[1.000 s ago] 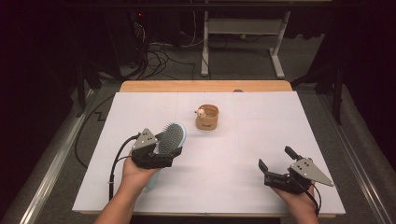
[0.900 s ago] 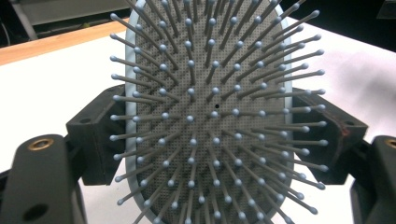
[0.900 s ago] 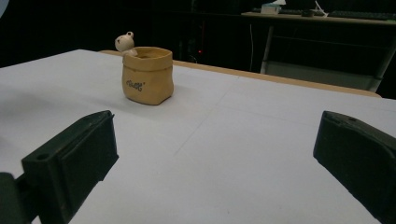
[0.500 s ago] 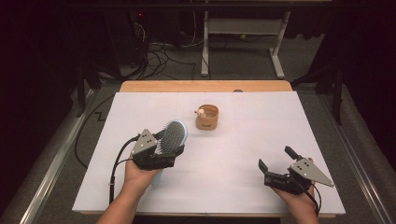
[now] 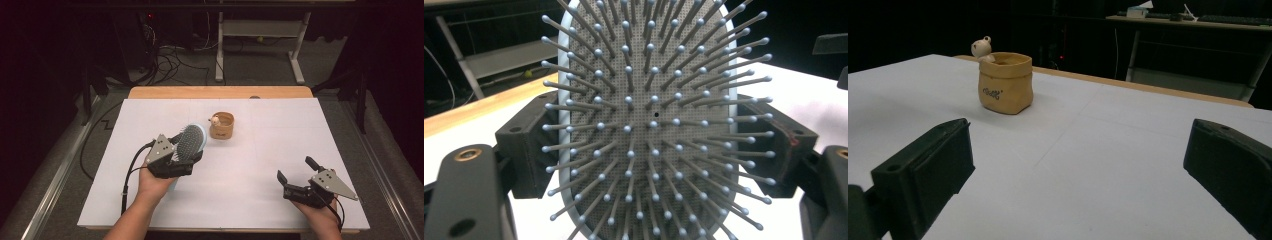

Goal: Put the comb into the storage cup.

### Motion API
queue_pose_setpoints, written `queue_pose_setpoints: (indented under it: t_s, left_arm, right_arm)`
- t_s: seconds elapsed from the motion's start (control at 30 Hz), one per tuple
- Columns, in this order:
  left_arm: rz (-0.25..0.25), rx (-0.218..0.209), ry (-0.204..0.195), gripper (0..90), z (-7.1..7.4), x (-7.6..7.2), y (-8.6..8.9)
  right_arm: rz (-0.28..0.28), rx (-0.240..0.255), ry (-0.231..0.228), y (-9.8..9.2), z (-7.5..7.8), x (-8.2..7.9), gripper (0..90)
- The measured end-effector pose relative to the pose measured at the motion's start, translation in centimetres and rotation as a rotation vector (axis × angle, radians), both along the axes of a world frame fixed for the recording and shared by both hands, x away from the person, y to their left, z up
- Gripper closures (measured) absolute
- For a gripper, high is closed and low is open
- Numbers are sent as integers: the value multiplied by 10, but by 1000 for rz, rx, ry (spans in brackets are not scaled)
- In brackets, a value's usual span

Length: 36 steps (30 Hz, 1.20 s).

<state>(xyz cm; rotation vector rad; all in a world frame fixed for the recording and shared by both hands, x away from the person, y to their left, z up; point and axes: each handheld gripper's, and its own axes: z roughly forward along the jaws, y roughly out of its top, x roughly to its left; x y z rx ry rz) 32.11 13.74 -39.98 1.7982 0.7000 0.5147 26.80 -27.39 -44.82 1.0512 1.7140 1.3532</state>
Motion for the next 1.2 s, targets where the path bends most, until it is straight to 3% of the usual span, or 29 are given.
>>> queue_pose_setpoints:
  t_s: [0.53, 0.8, 1.2]
  left_arm:
    - [-55, 4, -33, 203, 7, 11, -30]
    - [-88, -14, -50, 203, 11, 19, -46]
    - [-136, -39, -68, 203, 13, 13, -60]
  right_arm:
    - [3, -3, 6, 2, -1, 1, 2]
    - [-3, 4, 12, 3, -2, 4, 2]
    - [10, -9, 28, 14, -4, 9, 2]
